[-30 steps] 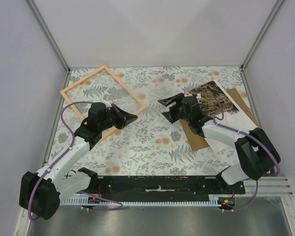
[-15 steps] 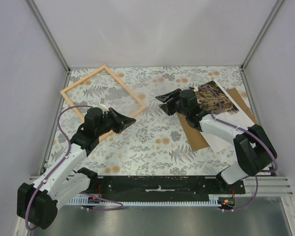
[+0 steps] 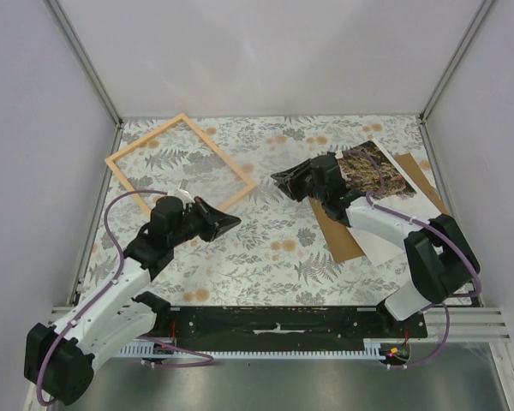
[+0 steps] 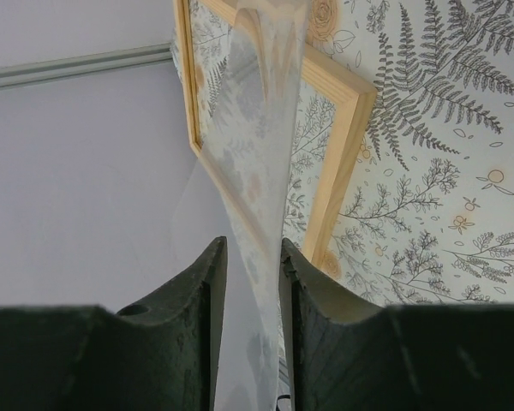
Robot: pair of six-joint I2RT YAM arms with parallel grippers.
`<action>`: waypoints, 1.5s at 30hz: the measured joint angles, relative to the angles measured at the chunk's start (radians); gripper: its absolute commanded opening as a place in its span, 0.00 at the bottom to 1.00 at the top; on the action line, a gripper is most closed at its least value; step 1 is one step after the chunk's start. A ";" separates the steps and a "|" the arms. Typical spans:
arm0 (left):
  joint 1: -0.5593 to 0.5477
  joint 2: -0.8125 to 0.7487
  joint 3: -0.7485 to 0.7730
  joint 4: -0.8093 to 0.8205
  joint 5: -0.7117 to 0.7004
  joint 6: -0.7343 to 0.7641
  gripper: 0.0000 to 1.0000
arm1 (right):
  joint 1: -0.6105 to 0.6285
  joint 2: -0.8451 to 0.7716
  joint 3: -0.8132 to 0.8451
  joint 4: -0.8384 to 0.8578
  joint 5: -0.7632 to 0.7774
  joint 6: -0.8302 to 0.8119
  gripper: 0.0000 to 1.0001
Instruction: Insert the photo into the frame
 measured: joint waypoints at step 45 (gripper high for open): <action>-0.027 0.156 0.428 -0.640 -0.621 0.179 0.63 | -0.175 -0.283 0.230 -0.422 -0.045 -0.506 0.00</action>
